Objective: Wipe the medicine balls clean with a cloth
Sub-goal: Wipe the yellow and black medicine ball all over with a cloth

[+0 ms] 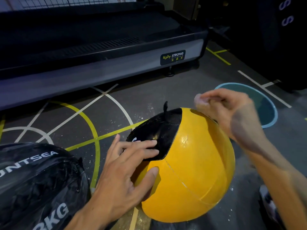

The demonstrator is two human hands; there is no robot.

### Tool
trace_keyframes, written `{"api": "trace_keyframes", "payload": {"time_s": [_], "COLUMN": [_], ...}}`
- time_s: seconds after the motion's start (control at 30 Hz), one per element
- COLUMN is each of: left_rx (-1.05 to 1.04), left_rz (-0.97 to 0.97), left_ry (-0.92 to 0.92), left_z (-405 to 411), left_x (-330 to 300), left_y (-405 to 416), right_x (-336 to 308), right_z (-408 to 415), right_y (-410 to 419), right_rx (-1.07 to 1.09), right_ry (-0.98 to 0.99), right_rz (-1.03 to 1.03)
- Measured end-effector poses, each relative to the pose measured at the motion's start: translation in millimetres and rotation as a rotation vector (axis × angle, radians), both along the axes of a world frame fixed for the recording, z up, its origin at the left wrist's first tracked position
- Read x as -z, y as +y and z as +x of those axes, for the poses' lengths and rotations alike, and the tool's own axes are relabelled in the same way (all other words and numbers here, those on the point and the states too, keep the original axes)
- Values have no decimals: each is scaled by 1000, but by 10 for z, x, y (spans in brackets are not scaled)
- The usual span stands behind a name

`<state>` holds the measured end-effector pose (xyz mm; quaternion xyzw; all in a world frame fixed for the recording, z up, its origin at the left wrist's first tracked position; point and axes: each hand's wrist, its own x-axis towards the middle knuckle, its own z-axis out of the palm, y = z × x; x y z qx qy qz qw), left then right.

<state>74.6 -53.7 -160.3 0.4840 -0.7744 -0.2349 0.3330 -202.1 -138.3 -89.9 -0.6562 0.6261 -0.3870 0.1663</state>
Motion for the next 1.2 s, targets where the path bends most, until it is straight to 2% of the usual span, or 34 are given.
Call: {"api": "trace_keyframes", "payload": {"time_s": [0.07,0.13,0.23,0.3,0.37,0.43,0.5,0.57,0.6,0.63,0.7,0.77,0.8,0.87,0.9,0.97,1.07,1.13,1.2], "left_rx": [0,5,17,26,41,52,59,49,42,36,27,34,35,38,41,40,39,32,36], "left_rz": [1,7,6,-8,-31,-62,-84,-100,-98,-95,-92,-94,-98,-103,-104,-104,-86,-82,-86], "left_ry": [-5,0,-3,-11,-28,-45,-52,-49,-42,-31,-20,-21,-22,-29,-33,-38,-19,-12,-11], "left_z": [-9,-35,-90,-134,-183,-216,-227,-221,-218,-216,-219,-231,-231,-229,-222,-210,-183,-165,-146], "left_x": [5,2,-10,-23,-26,-13,15,43,53,58,56,51,52,53,55,65,64,59,68], "left_y": [-2,-4,16,38,54,60,69,63,58,52,40,28,26,29,35,54,60,41,42], "right_x": [-93,-181,-202,-226,-239,-240,-272,-394,-449,-491,-471,-334,-254,-155,-205,-356,-465,-355,-199], "right_z": [14,85,166,255,382,516,477,274,134,36,-6,207,334,441,415,281,150,218,219], "right_y": [120,238,316,299,258,246,263,272,276,282,271,281,309,384,398,365,310,280,312], "right_rx": [13,-24,-105,-147,-258,-428,-589,-651,-617,-536,-334,-343,-445,-661,-688,-606,-341,-351,-430], "right_ry": [-242,-373,-327,-307,-211,69,246,303,312,315,251,74,68,207,264,333,299,174,188], "right_rz": [4,55,103,43,-79,-87,119,321,370,334,34,-169,-157,-13,70,126,-112,-148,-61]}}
